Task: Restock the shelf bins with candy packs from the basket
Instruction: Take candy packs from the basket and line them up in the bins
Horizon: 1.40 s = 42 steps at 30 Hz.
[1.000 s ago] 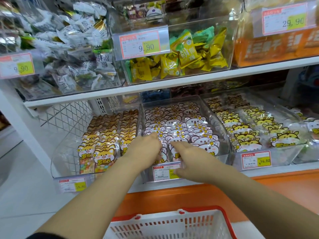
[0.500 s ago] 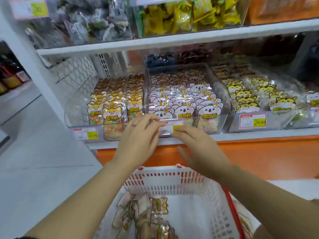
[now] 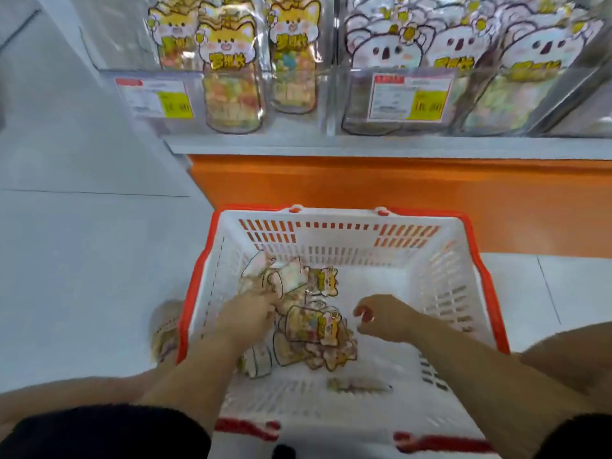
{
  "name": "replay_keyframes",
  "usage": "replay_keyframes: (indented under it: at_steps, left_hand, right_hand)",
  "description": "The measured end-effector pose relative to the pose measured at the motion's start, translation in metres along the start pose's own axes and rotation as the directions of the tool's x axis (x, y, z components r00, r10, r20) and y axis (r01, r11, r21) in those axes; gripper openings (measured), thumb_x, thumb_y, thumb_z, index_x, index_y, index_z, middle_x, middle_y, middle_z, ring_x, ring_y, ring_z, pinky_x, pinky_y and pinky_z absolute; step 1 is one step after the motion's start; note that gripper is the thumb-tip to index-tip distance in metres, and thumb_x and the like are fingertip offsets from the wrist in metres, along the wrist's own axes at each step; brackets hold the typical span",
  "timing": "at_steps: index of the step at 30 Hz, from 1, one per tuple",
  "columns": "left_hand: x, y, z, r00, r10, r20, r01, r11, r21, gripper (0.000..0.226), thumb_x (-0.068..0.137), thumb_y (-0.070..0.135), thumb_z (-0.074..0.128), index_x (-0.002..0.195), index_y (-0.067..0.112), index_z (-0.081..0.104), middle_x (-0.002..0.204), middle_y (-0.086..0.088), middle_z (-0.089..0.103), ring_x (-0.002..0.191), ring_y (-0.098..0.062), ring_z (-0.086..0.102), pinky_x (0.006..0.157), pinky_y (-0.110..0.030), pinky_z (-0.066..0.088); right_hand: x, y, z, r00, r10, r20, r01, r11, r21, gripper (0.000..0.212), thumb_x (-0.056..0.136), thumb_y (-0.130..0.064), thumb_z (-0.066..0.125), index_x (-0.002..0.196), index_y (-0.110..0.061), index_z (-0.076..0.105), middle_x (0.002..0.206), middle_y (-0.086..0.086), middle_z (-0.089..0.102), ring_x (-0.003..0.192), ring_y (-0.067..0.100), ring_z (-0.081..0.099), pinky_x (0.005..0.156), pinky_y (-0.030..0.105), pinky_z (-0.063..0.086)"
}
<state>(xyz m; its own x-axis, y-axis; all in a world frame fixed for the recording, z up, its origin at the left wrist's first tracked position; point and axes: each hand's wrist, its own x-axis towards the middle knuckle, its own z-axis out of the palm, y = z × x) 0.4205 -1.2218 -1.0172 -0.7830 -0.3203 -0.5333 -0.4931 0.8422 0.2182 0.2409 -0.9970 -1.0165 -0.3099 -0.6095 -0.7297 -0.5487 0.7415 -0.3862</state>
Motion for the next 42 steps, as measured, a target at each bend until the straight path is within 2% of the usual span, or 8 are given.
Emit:
replay_keyframes:
  at_steps: [3, 9, 14, 24, 28, 32, 36, 42]
  left_hand:
    - [0.006, -0.012, 0.024, 0.972, -0.084, 0.218, 0.081, 0.996, 0.023, 0.036, 0.097, 0.026, 0.052, 0.131, 0.034, 0.060, 0.139, 0.004, 0.051, 0.125, -0.019, 0.054, 0.101, -0.039, 0.048]
    - [0.008, -0.021, 0.060, 0.911, -0.148, 0.384, 0.117, 0.988, 0.102, 0.045, 0.091, 0.029, 0.055, 0.133, 0.046, 0.051, 0.142, 0.004, 0.046, 0.124, -0.028, 0.052, 0.099, -0.048, 0.049]
    - [0.013, -0.029, 0.063, 0.914, -0.139, 0.382, 0.125, 0.990, 0.061, 0.046, 0.096, 0.019, 0.054, 0.140, 0.033, 0.051, 0.139, -0.001, 0.049, 0.121, -0.026, 0.054, 0.099, -0.042, 0.050]
    - [0.013, -0.026, 0.055, 0.910, -0.126, 0.395, 0.149, 0.988, -0.030, 0.048, 0.094, 0.020, 0.057, 0.141, 0.030, 0.051, 0.141, 0.001, 0.051, 0.122, -0.020, 0.056, 0.099, -0.036, 0.051]
    - [0.017, -0.003, 0.046, 0.961, -0.117, 0.251, 0.072, 0.980, 0.184, 0.041, 0.096, 0.013, 0.049, 0.134, 0.027, 0.053, 0.132, -0.001, 0.056, 0.112, -0.022, 0.060, 0.088, -0.034, 0.051]
    - [0.031, 0.023, 0.045, 0.990, 0.003, 0.139, -0.021, 0.991, 0.132, 0.053, 0.091, 0.006, 0.052, 0.140, 0.024, 0.044, 0.138, 0.000, 0.051, 0.113, -0.024, 0.059, 0.084, -0.035, 0.052]
    - [0.045, 0.036, 0.063, 0.977, 0.129, 0.167, -0.151, 0.981, 0.124, 0.069, 0.095, 0.012, 0.053, 0.155, 0.027, 0.023, 0.162, 0.002, 0.026, 0.144, -0.026, 0.034, 0.104, -0.044, 0.043]
    - [0.052, 0.037, 0.082, 0.978, 0.114, 0.177, -0.173, 0.915, 0.365, 0.068, 0.090, 0.021, 0.063, 0.149, 0.022, 0.028, 0.149, -0.007, 0.042, 0.138, -0.031, 0.037, 0.116, -0.046, 0.028]
  right_hand:
    - [0.014, 0.005, 0.020, 0.967, 0.051, 0.248, -0.042, 0.998, -0.040, 0.044, 0.091, -0.039, 0.068, 0.129, -0.018, 0.063, 0.132, 0.001, 0.058, 0.112, 0.018, 0.056, 0.098, 0.031, 0.045]
    - [0.015, 0.005, 0.064, 0.809, 0.177, 0.561, -0.095, 0.981, -0.172, 0.070, 0.088, -0.054, 0.064, 0.145, -0.016, 0.048, 0.147, 0.004, 0.047, 0.129, 0.026, 0.050, 0.106, 0.041, 0.043]
    - [0.021, 0.011, 0.088, 0.863, 0.147, 0.483, -0.077, 0.984, -0.161, 0.077, 0.085, -0.068, 0.052, 0.142, -0.017, 0.051, 0.146, 0.005, 0.049, 0.129, 0.026, 0.049, 0.109, 0.044, 0.040]
    - [0.020, -0.002, 0.094, 0.938, 0.004, 0.348, 0.099, 0.956, -0.276, 0.018, 0.091, -0.017, 0.050, 0.095, -0.009, 0.066, 0.095, 0.007, 0.064, 0.086, 0.023, 0.058, 0.079, 0.035, 0.051]
    - [0.027, 0.004, 0.058, 0.989, 0.145, 0.035, -0.148, 0.945, 0.292, 0.024, 0.093, -0.020, 0.049, 0.073, -0.019, 0.062, 0.076, 0.003, 0.061, 0.070, 0.015, 0.057, 0.065, 0.026, 0.046]
    - [0.036, 0.011, 0.026, 0.944, 0.329, 0.036, -0.192, 0.455, 0.870, 0.010, 0.084, -0.008, 0.057, 0.075, -0.005, 0.059, 0.073, 0.012, 0.059, 0.067, 0.024, 0.057, 0.063, 0.034, 0.045]
    - [0.036, 0.026, 0.036, 0.905, 0.405, 0.133, -0.266, 0.292, 0.919, 0.014, 0.064, -0.013, 0.058, 0.077, -0.010, 0.057, 0.082, 0.018, 0.056, 0.078, 0.030, 0.059, 0.068, 0.044, 0.048]
    - [0.029, 0.039, 0.046, 0.839, 0.531, 0.121, -0.325, 0.310, 0.894, 0.022, 0.088, -0.010, 0.051, 0.098, 0.006, 0.063, 0.101, 0.029, 0.069, 0.095, 0.039, 0.070, 0.086, 0.058, 0.056]
